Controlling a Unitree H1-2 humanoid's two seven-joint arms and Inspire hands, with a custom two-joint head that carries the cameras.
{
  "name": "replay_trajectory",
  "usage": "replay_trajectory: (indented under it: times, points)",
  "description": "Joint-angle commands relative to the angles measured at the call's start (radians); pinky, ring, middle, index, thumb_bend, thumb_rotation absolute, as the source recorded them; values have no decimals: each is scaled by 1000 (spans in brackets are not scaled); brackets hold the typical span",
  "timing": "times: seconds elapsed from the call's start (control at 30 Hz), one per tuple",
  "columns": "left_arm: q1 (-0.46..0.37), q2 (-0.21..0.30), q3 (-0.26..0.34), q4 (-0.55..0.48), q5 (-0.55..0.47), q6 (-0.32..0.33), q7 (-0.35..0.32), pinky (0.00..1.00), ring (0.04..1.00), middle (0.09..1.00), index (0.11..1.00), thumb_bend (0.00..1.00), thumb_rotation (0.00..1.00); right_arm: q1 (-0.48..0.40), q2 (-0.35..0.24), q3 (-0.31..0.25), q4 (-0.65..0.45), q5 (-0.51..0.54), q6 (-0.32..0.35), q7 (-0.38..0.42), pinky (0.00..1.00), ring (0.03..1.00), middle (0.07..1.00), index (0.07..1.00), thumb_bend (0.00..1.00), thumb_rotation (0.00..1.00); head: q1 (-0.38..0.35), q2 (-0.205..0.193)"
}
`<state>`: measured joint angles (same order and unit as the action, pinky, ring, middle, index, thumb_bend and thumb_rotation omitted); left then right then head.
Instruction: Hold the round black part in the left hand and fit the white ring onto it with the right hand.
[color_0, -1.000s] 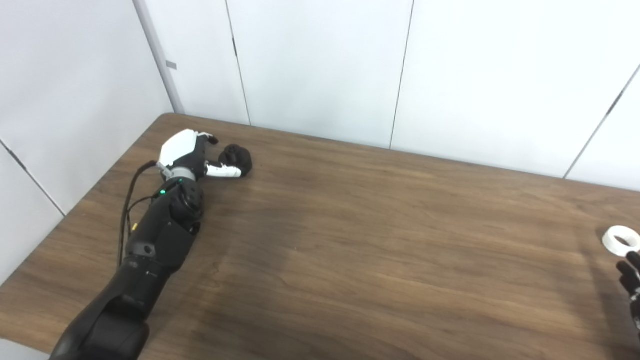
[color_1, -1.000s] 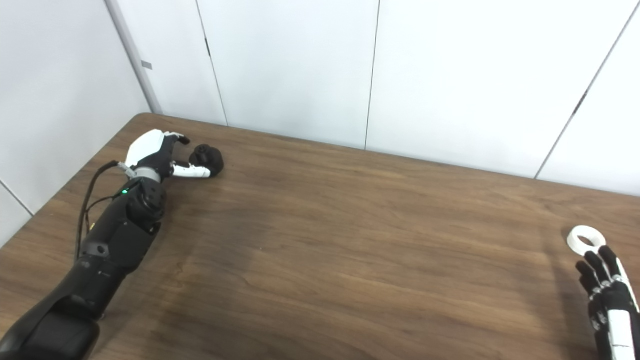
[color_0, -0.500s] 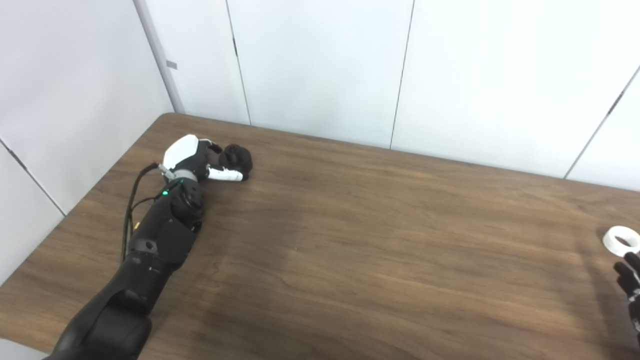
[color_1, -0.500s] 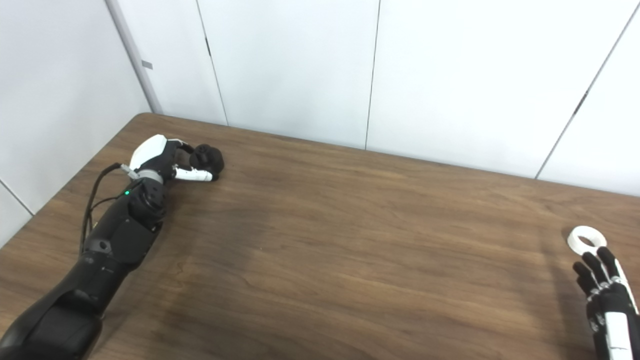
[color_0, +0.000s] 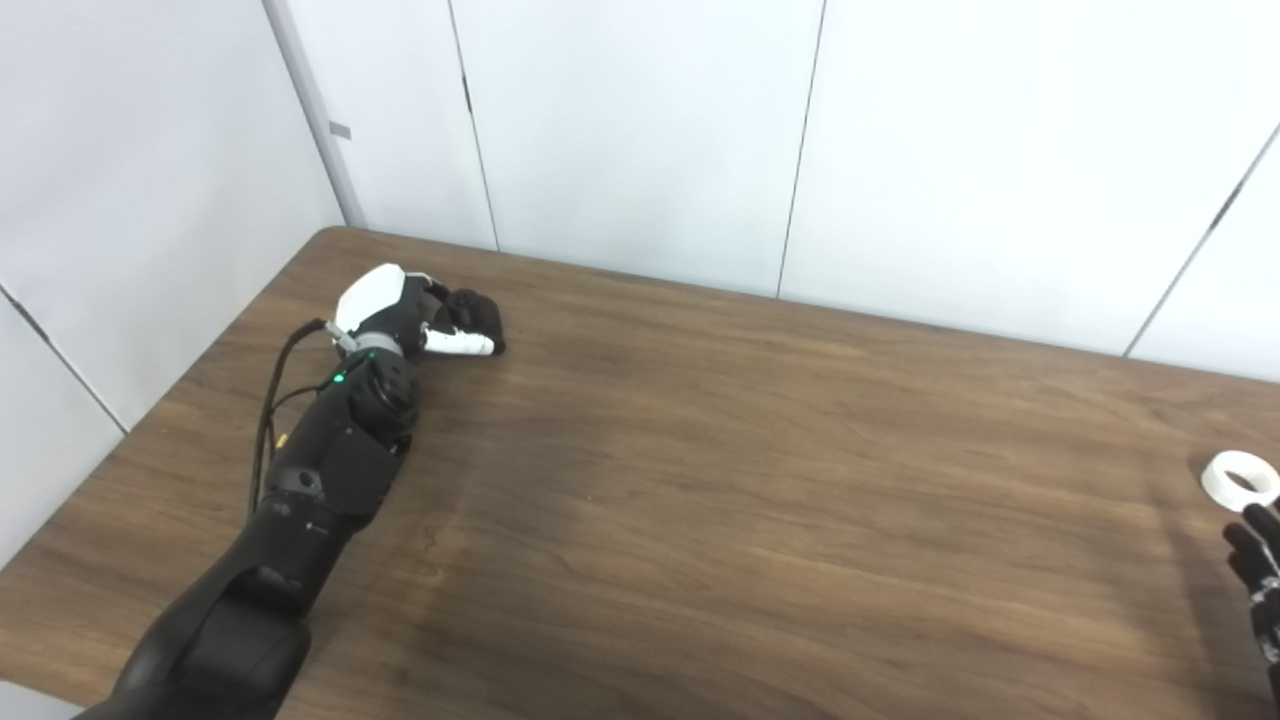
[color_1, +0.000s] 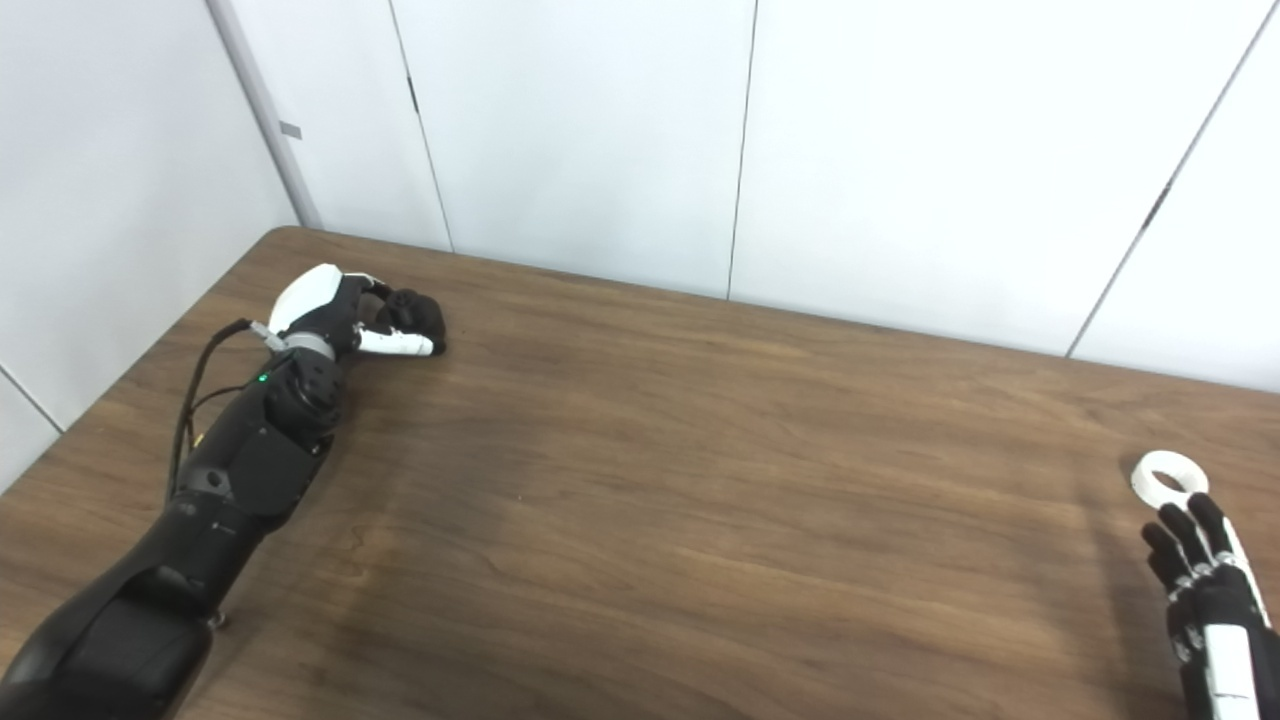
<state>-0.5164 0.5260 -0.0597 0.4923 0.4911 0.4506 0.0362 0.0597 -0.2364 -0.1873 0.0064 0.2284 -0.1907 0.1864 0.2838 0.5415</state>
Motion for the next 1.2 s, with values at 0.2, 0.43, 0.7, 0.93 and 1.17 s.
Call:
replay_trajectory:
  times: [0.2,0.43,0.7,0.93,1.17]
  points:
    - [-54,16,6,-16,-4,-20,25,1000,989,922,764,974,337,79,65,33,63,0,1,-5,974,929,939,959,604,888,0,2]
    - [-48,17,7,-21,-4,-16,30,1000,977,899,737,973,323,83,61,33,57,1,4,0,974,933,943,963,611,891,4,7]
    - [-49,21,4,-14,9,-10,42,1000,955,878,712,969,305,83,61,31,52,13,14,3,970,932,947,968,605,888,9,12]
    - [-44,16,15,-30,2,5,42,1000,951,877,697,962,286,84,58,30,45,14,24,7,993,938,954,998,602,881,11,15]
    - [-45,-6,55,-19,-35,-30,73,997,914,827,527,615,102,85,57,31,44,19,28,15,1000,943,954,1000,592,892,11,15]
